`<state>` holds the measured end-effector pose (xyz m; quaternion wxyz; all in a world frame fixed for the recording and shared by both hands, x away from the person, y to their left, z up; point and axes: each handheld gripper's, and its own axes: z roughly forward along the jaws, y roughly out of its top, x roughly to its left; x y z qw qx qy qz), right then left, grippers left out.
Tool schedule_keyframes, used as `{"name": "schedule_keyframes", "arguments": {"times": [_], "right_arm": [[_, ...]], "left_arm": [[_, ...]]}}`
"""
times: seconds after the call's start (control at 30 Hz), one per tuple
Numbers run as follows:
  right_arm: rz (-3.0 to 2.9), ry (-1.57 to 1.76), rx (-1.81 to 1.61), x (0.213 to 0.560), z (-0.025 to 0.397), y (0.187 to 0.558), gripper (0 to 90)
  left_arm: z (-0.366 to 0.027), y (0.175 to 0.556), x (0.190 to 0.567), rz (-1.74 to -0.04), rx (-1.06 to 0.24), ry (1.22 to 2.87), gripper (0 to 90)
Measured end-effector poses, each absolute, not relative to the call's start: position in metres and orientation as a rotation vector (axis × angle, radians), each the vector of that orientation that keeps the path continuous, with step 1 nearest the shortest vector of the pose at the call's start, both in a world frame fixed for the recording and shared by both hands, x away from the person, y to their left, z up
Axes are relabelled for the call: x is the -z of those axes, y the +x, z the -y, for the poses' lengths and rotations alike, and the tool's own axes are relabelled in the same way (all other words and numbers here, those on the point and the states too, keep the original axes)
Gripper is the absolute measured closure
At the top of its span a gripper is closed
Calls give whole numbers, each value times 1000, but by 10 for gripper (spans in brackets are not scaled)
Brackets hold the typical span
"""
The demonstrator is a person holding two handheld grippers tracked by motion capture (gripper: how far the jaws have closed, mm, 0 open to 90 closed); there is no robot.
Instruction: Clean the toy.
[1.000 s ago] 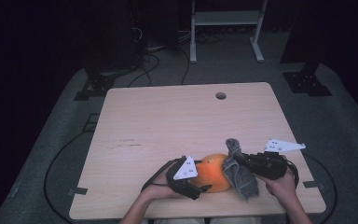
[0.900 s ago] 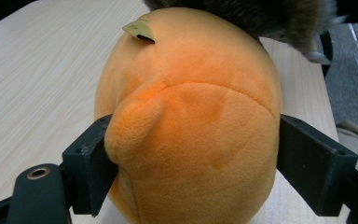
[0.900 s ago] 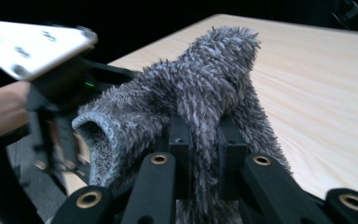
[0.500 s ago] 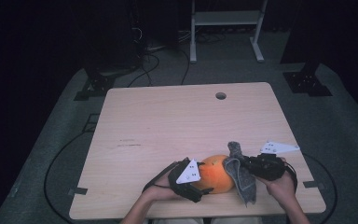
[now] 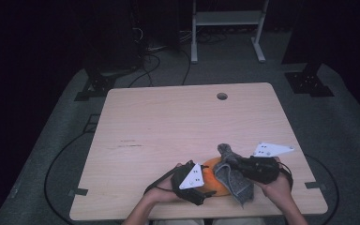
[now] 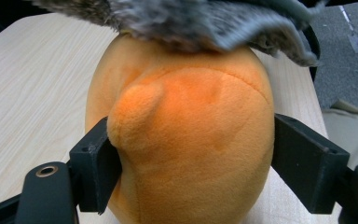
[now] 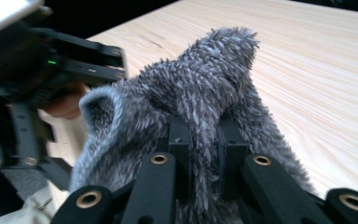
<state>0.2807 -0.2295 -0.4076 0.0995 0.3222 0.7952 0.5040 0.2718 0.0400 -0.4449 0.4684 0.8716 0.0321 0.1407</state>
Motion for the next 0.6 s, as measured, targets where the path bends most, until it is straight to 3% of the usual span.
{"name": "schedule_keyframes", "arguments": {"times": [0.23,0.6], "right_arm": [[-2357,1133,-1539,429,256,295,787],[-2358,1171,-1487,436,258,297,787]], "left_arm": [[-46,274,445,-81,-327,2146,217],[-55,279,444,-110,-300,2171,215]]}}
